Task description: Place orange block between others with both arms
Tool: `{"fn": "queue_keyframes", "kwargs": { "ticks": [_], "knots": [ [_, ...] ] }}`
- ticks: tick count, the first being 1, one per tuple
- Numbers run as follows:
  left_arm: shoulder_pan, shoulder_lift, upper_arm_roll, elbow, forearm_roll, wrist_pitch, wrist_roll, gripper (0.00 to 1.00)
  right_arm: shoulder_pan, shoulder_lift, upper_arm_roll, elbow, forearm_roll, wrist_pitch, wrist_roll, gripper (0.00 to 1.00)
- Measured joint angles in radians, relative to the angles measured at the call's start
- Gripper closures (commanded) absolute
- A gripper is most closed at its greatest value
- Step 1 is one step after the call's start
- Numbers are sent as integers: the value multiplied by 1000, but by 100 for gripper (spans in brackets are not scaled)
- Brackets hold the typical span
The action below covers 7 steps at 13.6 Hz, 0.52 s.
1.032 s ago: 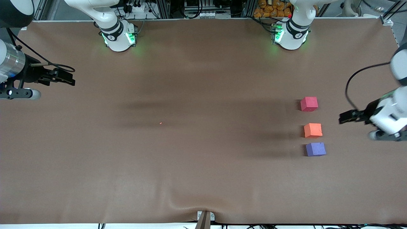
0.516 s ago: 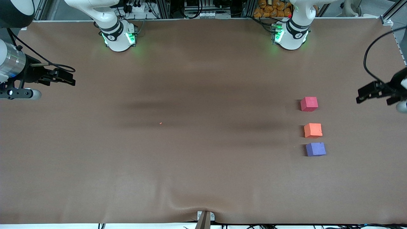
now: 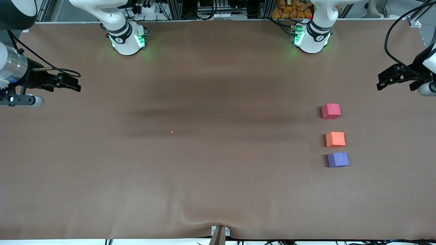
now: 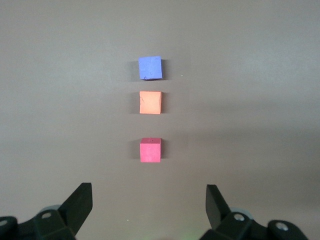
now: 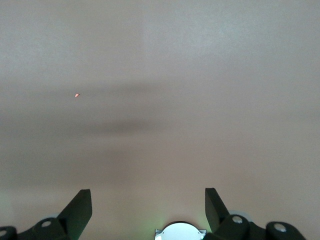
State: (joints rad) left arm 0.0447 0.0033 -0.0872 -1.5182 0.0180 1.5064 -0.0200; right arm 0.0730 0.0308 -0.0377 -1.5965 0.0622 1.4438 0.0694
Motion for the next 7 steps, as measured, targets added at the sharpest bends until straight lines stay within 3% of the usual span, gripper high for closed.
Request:
{"fn": "queue_keyframes", "kwargs": {
  "ticks": [7],
  "knots": [
    [-1, -4, -1, -3, 0, -12, -21, 0, 0, 0, 0, 0, 0, 0, 0, 0]
  ]
}}
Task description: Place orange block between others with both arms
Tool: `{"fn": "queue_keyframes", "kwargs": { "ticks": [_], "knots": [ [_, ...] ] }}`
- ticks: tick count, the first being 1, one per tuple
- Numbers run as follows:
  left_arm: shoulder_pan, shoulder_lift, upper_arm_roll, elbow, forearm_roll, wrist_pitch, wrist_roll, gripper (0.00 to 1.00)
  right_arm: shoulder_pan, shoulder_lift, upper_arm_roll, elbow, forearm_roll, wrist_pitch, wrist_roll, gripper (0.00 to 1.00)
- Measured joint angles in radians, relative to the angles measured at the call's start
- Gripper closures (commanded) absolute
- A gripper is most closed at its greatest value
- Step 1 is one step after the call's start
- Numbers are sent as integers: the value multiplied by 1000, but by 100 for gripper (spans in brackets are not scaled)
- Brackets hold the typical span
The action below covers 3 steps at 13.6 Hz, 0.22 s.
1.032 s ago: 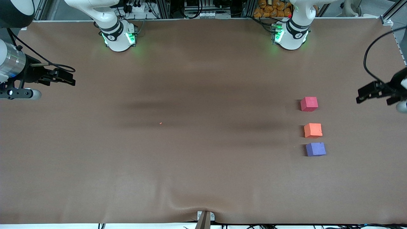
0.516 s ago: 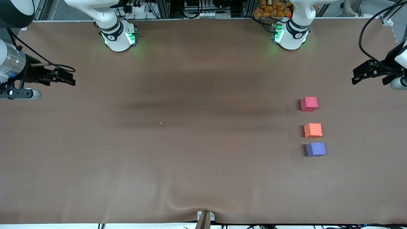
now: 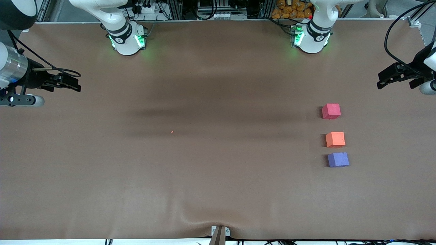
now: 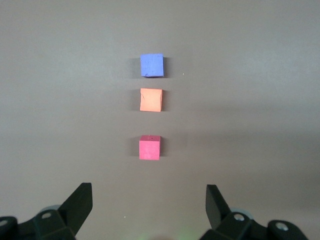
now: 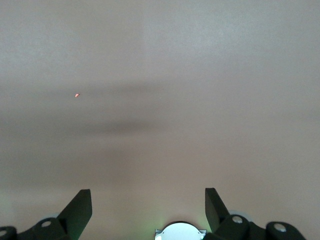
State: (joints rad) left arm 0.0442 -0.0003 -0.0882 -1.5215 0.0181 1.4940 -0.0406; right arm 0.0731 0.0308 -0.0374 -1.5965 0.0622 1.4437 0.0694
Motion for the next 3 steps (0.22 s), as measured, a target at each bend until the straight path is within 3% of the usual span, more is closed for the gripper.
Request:
{"fn": "queue_keyframes", "kwargs": {
  "ticks": [3],
  "knots": [
    [-6, 0, -6, 0, 0, -10, 0, 0, 0, 0, 0, 0, 0, 0, 0, 0]
  ]
}}
